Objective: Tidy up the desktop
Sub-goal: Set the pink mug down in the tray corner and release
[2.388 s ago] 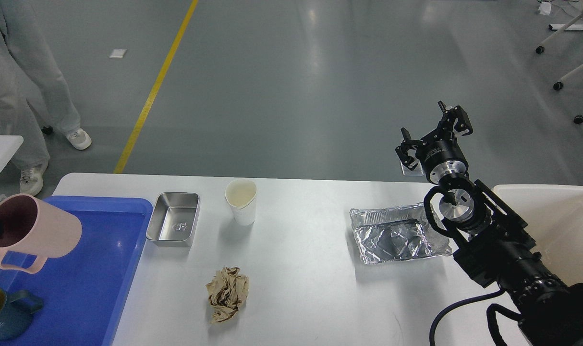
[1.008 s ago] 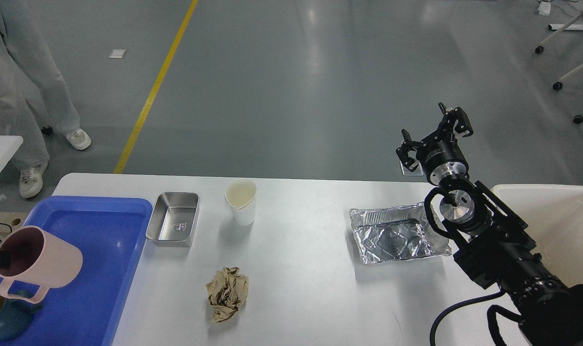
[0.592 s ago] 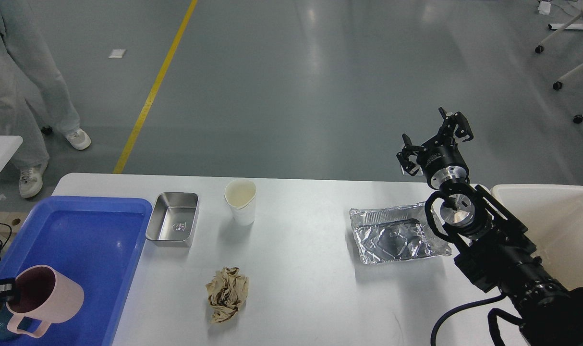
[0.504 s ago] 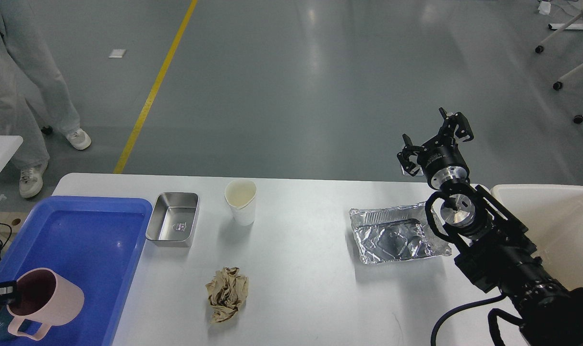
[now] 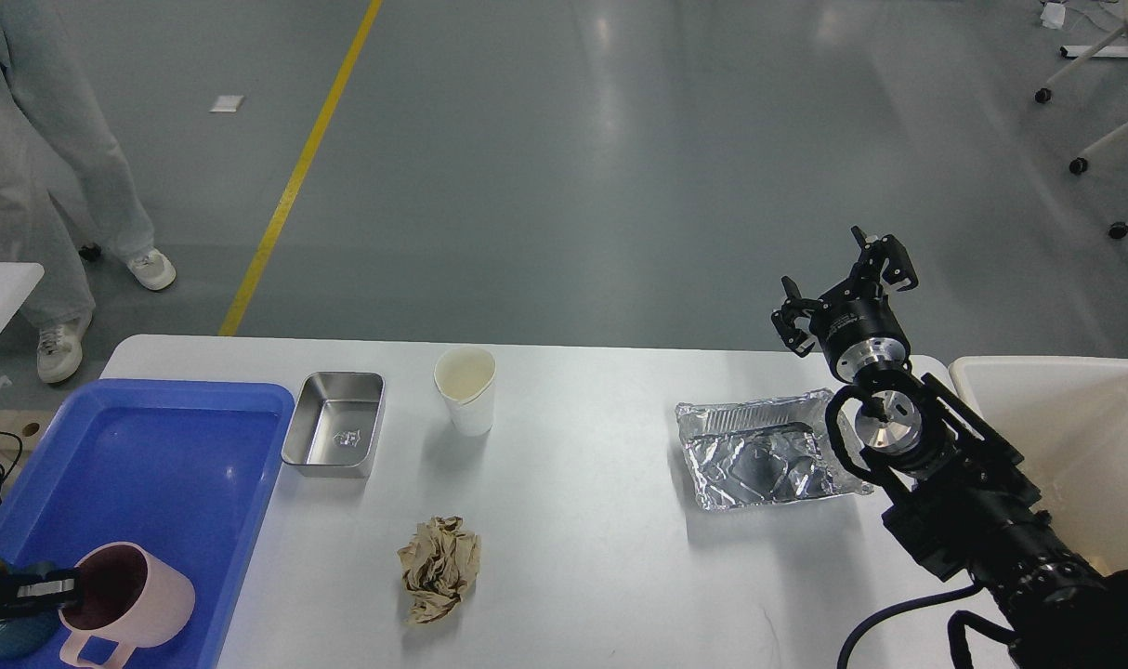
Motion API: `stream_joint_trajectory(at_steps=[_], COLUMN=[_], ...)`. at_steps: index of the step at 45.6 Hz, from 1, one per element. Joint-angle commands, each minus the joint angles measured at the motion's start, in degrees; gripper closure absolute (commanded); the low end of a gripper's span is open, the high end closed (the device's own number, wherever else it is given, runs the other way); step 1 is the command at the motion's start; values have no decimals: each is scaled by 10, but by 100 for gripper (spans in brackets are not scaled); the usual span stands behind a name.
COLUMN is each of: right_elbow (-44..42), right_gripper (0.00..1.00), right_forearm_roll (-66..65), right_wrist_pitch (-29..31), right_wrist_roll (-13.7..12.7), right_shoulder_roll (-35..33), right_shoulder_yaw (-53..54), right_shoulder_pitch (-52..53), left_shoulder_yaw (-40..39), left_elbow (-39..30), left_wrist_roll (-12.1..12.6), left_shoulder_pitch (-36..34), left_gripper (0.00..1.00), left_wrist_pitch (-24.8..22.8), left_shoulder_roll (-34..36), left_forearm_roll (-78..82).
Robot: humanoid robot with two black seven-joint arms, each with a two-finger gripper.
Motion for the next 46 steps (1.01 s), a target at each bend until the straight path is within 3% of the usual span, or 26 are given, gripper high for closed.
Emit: stream_joint_trajectory(at_steps=[1, 6, 13, 27, 32, 36, 46], right_elbow=[0, 0, 0, 0, 0, 0, 1], right_gripper=[0, 0, 0, 0, 0, 0, 0], right_forearm_roll=[0, 0, 0, 0, 0, 0, 0], right_wrist_pitch=[-1, -1, -2, -2, -2, -3, -10], right_wrist_roll=[0, 0, 0, 0, 0, 0, 0], right_shoulder_roll=[0, 0, 0, 1, 3, 3, 4], right_shoulder_yaw=[0, 0, 0, -1, 0, 0, -1], right_shoulder_pitch=[0, 0, 1, 1, 2, 3, 4], left_shoulder_yaw=[0, -2, -5, -20, -73, -120, -281], left_elbow=[4, 4, 4, -10, -39, -64, -95], left_wrist_roll=[-2, -3, -3, -14, -23, -31, -31], left_shoulder_pitch=[2, 6, 5, -1, -2, -4, -6], left_gripper=[93, 86, 61, 39, 22, 14, 12], left_wrist_pitch=[1, 2, 2, -4, -8, -14, -126], left_shoulder_roll=[-1, 2, 7, 36, 73, 102, 147], left_forearm_roll=[0, -1, -7, -9, -10, -10, -27])
